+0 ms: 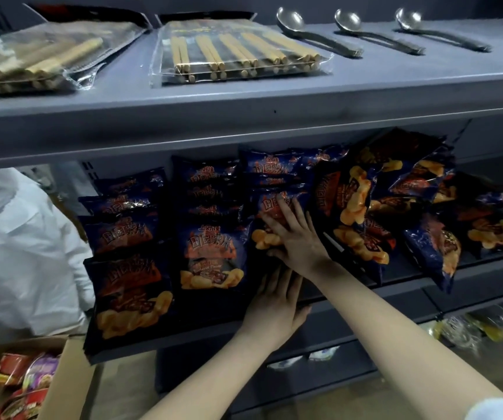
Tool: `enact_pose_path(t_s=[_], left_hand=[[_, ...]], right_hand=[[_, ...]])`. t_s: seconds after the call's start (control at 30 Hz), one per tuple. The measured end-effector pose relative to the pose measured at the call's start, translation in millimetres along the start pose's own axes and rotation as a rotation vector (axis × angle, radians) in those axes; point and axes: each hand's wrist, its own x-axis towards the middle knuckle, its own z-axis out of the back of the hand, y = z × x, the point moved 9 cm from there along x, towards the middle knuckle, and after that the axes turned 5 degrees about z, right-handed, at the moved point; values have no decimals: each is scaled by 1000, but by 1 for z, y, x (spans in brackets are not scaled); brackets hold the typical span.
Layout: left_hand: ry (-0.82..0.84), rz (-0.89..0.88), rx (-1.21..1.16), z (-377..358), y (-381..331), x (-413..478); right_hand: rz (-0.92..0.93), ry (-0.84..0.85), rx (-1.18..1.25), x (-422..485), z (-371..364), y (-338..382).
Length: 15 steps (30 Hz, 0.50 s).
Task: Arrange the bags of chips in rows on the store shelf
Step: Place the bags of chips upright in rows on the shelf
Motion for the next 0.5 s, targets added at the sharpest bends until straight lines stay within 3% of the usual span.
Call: enact_pose_path(t_s=[0.5], left_hand=[[-47,14,13,6,0,0]], right_hand=[[-16,27,116,14,-10,-9]])
